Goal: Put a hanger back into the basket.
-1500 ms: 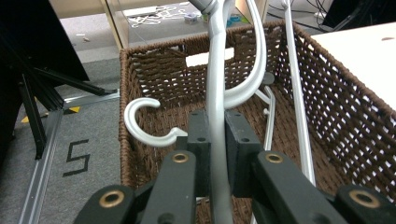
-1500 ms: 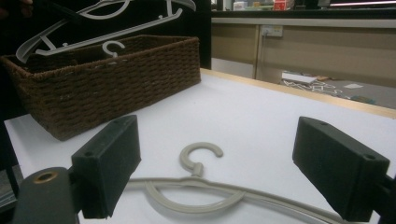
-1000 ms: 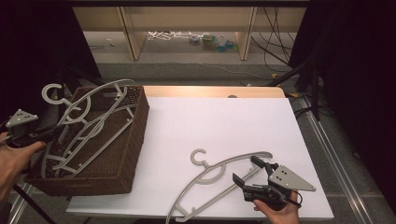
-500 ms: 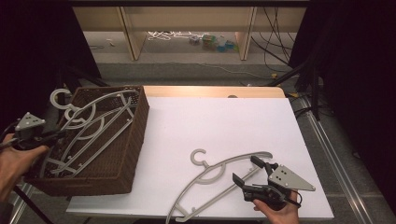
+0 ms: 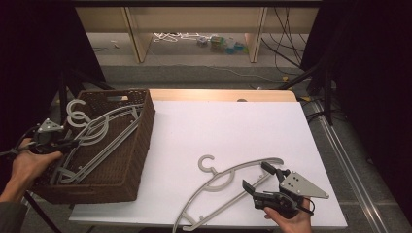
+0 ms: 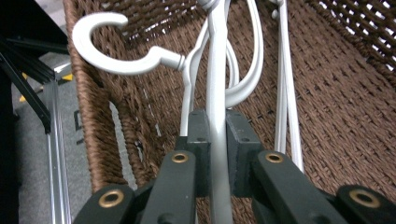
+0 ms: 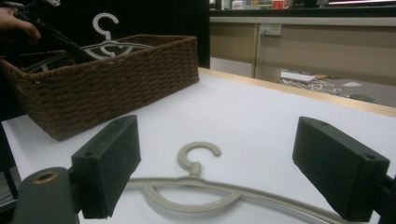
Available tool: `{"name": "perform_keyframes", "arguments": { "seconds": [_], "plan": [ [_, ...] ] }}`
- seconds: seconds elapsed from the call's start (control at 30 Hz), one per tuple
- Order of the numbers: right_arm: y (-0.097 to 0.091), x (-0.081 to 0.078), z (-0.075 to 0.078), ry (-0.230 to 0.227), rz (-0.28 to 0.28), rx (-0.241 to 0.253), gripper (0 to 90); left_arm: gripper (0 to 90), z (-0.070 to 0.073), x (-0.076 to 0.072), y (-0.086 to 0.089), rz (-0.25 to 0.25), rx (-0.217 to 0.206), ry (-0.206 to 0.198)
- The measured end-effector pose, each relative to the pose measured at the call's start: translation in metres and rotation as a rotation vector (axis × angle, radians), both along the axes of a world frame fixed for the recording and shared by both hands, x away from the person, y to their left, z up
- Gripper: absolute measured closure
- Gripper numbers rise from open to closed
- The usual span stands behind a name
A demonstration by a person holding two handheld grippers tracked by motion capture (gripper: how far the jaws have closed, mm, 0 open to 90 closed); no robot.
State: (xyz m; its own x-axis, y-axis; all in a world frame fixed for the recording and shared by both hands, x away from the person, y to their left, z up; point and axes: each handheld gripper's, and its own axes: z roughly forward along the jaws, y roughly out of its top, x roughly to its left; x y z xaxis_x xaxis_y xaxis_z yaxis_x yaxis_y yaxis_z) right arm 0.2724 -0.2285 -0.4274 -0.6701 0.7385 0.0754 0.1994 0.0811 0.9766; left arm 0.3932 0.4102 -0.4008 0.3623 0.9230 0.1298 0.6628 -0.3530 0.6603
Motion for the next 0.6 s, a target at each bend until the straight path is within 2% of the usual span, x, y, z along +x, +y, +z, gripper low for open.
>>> {"name": "perform_keyframes", "arguments": {
  "seconds": [0.13, 0.27, 0.37, 0.4, 0.5, 0.53, 0.57, 0.6],
  "plan": [
    [0.001, 0.0, 0.0, 0.0, 0.006, 0.004, 16.0, 81.6, -0.006, 0.002, -0.001, 0.015, -0.005, 0.013],
    [0.001, 0.0, -0.001, 0.002, 0.006, 0.002, 16.0, 81.5, -0.009, 0.003, -0.002, 0.022, -0.029, 0.038],
    [0.001, 0.0, -0.001, 0.001, 0.004, 0.011, 16.0, 81.4, -0.01, 0.004, -0.003, 0.035, -0.027, 0.04],
    [0.001, 0.0, 0.0, 0.001, -0.002, -0.002, 16.0, 81.3, -0.011, 0.004, -0.002, 0.034, -0.03, 0.041],
    [0.001, 0.0, -0.001, 0.004, 0.005, 0.01, 16.0, 80.0, -0.015, 0.004, -0.003, 0.047, -0.025, 0.063],
    [0.0, 0.0, 0.0, 0.006, 0.005, 0.001, 16.0, 79.9, -0.016, 0.004, -0.001, 0.066, -0.008, 0.073],
    [0.0, 0.0, 0.0, 0.004, 0.006, 0.003, 16.0, 78.9, -0.017, 0.005, 0.0, 0.08, -0.017, 0.076],
    [0.001, 0.0, 0.0, 0.001, -0.001, -0.003, 16.0, 77.8, -0.018, 0.005, 0.001, 0.094, -0.044, 0.073]
  ]
}}
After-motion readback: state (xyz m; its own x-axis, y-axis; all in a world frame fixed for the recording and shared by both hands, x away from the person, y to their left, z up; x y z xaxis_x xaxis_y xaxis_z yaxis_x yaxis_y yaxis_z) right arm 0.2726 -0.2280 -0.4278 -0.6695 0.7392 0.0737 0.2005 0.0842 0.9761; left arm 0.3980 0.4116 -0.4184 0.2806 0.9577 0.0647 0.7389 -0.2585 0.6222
